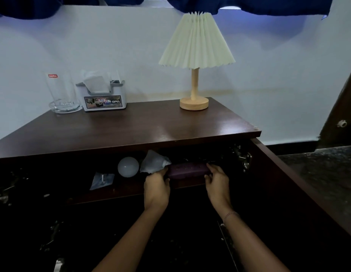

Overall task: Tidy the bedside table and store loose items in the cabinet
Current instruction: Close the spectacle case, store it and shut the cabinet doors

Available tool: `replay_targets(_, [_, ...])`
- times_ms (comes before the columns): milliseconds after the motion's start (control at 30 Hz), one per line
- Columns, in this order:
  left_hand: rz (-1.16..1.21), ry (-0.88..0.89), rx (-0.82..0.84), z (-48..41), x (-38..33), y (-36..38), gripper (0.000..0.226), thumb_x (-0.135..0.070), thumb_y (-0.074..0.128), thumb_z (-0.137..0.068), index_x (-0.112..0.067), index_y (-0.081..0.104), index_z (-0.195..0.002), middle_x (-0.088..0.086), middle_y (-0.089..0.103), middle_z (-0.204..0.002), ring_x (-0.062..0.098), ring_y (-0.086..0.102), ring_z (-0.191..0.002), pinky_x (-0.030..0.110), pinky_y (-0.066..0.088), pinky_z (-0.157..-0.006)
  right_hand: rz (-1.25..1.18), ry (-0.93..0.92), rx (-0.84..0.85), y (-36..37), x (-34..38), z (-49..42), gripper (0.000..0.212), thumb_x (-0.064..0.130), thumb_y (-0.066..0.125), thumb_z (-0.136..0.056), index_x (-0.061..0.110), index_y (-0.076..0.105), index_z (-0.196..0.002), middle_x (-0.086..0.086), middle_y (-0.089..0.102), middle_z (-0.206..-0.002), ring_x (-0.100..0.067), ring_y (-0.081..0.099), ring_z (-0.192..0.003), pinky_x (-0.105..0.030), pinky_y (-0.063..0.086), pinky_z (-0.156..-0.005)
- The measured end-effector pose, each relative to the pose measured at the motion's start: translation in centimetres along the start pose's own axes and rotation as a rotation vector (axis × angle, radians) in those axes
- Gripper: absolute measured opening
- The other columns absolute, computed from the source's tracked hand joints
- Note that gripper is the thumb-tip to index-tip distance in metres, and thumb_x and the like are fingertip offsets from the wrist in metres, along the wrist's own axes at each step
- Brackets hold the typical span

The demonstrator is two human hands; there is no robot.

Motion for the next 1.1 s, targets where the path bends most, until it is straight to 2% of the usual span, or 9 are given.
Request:
replay_targets(100, [-0.064,0.060,-0.009,0.8,-0.6,-0.9,0.041,-0.004,0.050,-0.090,-0.021,0.057,-0.126,0.006,0.069,-0.103,0.019,0.065,-0.089,0.021,0.048,-0.069,0.081,-0.073,0.009,0.1,0.7,0.4,0.051,-0.001,0.050,-0.089,0.008,0.040,-0.139,-0.009,0.034,-0.147,-0.022,0.044,-0.128,-0.013,0.028,-0.102])
replay_targets(200, [-0.085,0.109,-0.072,1.8,-1.5,-2.8,0.025,-0.007,0.050,-0.090,-0.017,0.066,-0.106,0.006,0.070,-0.088,0.022,0.067,-0.079,0.029,0.052,-0.063,0.287,-0.200,-0.084,-0.9,2.2,1.8,0.053,0.003,0.054,-0.089,0.012,0.040,-0.138,-0.008,0.033,-0.145,-0.024,0.037,-0.130,-0.025,0.039,-0.103])
replay_targets(300, [-0.210,0.175,-0.148,3.0,-2.9,-5.9,0.020,-0.014,0.052,-0.090,-0.012,0.068,-0.102,0.008,0.069,-0.091,0.026,0.067,-0.081,0.031,0.051,-0.064,0.461,-0.335,-0.150,-2.3,4.6,3.3,0.053,0.000,0.066,-0.078,0.010,0.051,-0.128,-0.009,0.046,-0.132,-0.024,0.049,-0.115,-0.029,0.057,-0.081])
replay_targets(400, [-0.329,0.214,-0.195,4.1,-3.2,-9.5,0.017,-0.015,0.053,-0.088,-0.011,0.068,-0.095,0.008,0.067,-0.083,0.025,0.065,-0.071,0.035,0.052,-0.056,0.629,-0.380,-0.203,-4.4,7.0,4.3,0.062,0.002,0.080,-0.061,0.007,0.059,-0.119,-0.011,0.057,-0.119,-0.026,0.057,-0.103,-0.030,0.058,-0.071])
replay_targets(500, [-0.424,0.208,-0.251,5.0,-2.3,-13.4,0.013,-0.014,0.055,-0.087,-0.013,0.067,-0.093,0.003,0.066,-0.085,0.021,0.063,-0.076,0.030,0.047,-0.056,0.818,-0.336,-0.222,-6.9,9.1,5.0,0.067,0.004,0.078,-0.063,0.001,0.052,-0.125,-0.016,0.054,-0.122,-0.030,0.052,-0.110,-0.036,0.053,-0.081])
replay_targets(667, [-0.532,0.158,-0.336,6.5,0.7,-19.1,0.035,-0.005,0.062,-0.081,-0.004,0.064,-0.116,0.011,0.067,-0.112,0.029,0.061,-0.109,0.037,0.055,-0.080,0.984,-0.249,-0.246,-11.2,10.9,5.5,0.049,-0.003,0.056,-0.078,-0.006,0.045,-0.126,-0.021,0.051,-0.121,-0.035,0.046,-0.115,-0.041,0.044,-0.094])
replay_targets(800, [-0.737,0.016,-0.273,7.3,3.6,-22.1,0.051,-0.004,0.057,-0.081,-0.002,0.051,-0.132,0.016,0.051,-0.139,0.030,0.038,-0.137,0.046,0.027,-0.114,1.057,-0.146,-0.209,-13.4,9.4,5.3,0.047,-0.008,0.054,-0.075,-0.011,0.049,-0.121,-0.027,0.051,-0.118,-0.043,0.043,-0.113,-0.056,0.032,-0.102])
replay_targets(933, [-0.905,-0.173,-0.190,8.6,4.7,-25.5,0.061,-0.013,0.043,-0.089,-0.004,0.023,-0.147,0.012,0.022,-0.156,0.026,0.009,-0.148,0.056,0.000,-0.115,1.044,-0.059,-0.092,-15.3,8.5,6.2,0.048,0.003,0.048,-0.083,0.006,0.048,-0.131,-0.012,0.046,-0.137,-0.041,0.040,-0.119,-0.052,0.044,-0.090])
replay_targets(1100, [-0.975,-0.324,-0.114,9.2,5.7,-27.6,0.065,-0.012,0.050,-0.090,-0.001,0.019,-0.146,0.016,0.014,-0.157,0.028,0.006,-0.148,0.055,0.011,-0.116,0.992,-0.102,-0.002,-16.1,9.0,6.7,0.032,0.008,0.041,-0.089,0.019,0.051,-0.117,-0.001,0.040,-0.135,-0.025,0.054,-0.102,-0.034,0.054,-0.075])
Point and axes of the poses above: each hand's wrist, its own z-axis away from the middle knuckle, its own y-axis out of the palm, x = y × z, the point moved 7 cm from there along -z, towards the middle knuckle
